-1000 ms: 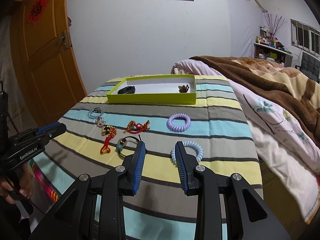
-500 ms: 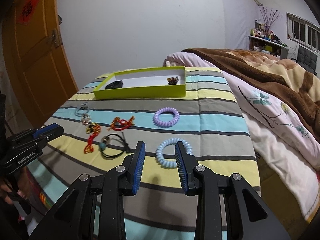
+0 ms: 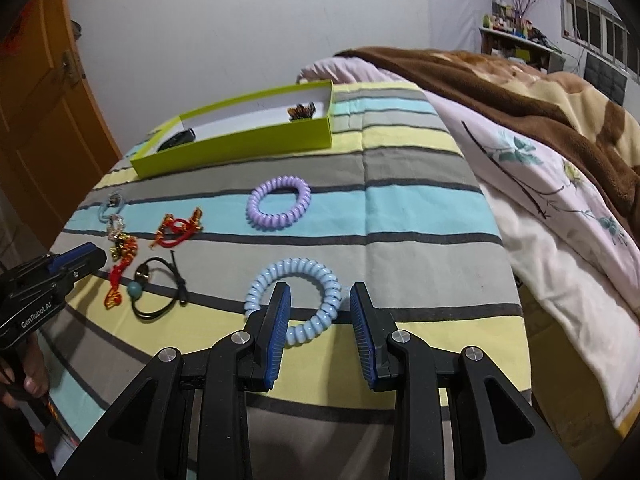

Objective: Organize jewelry
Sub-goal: 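Grasp the light blue coil hair tie with the right tool, then grasp the gold charm with the left tool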

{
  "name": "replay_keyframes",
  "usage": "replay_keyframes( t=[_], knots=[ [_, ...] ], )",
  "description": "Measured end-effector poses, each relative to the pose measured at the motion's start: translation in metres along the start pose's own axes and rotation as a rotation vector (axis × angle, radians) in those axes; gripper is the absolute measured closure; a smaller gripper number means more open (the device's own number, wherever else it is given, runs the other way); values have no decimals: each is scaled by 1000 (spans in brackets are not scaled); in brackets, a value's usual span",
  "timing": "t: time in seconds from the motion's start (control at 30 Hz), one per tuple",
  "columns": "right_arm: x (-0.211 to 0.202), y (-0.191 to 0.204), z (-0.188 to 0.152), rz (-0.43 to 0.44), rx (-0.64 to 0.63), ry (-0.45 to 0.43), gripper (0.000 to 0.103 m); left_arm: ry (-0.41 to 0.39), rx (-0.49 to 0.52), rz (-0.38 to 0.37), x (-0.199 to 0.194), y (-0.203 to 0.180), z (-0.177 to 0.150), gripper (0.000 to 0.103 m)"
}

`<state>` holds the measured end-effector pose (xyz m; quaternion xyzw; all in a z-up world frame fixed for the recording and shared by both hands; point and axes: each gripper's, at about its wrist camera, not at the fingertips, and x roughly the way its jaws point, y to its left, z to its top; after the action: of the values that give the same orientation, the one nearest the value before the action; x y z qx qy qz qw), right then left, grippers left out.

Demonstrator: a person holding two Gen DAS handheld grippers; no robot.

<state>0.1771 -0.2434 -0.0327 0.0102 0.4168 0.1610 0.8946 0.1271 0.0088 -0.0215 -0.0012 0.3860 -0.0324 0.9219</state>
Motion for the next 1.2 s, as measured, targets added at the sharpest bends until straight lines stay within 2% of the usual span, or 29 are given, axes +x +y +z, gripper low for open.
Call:
replay_keyframes(
  t=[0.13, 0.23, 0.63, 0.7, 0.93, 1.2],
  knots=[
    [3, 1, 3, -11, -10, 10, 71, 54, -2, -40, 9, -2, 2, 80],
    [5, 4, 4, -30, -23, 18, 83, 75, -25, -53, 12, 2, 4, 80],
    [5, 4, 5, -27, -20, 23, 93, 87, 0, -22, 22, -1, 13, 80],
    [4, 4, 4, -18, -15, 22, 94, 82, -1, -19, 20, -1, 13, 85],
    [-5, 6, 0, 9, -12, 4, 94, 33, -17, -13, 5, 1, 10, 86],
    [-22, 11, 2, 28, -17, -40, 94, -31, -29, -43, -19, 0, 5, 87]
  ],
)
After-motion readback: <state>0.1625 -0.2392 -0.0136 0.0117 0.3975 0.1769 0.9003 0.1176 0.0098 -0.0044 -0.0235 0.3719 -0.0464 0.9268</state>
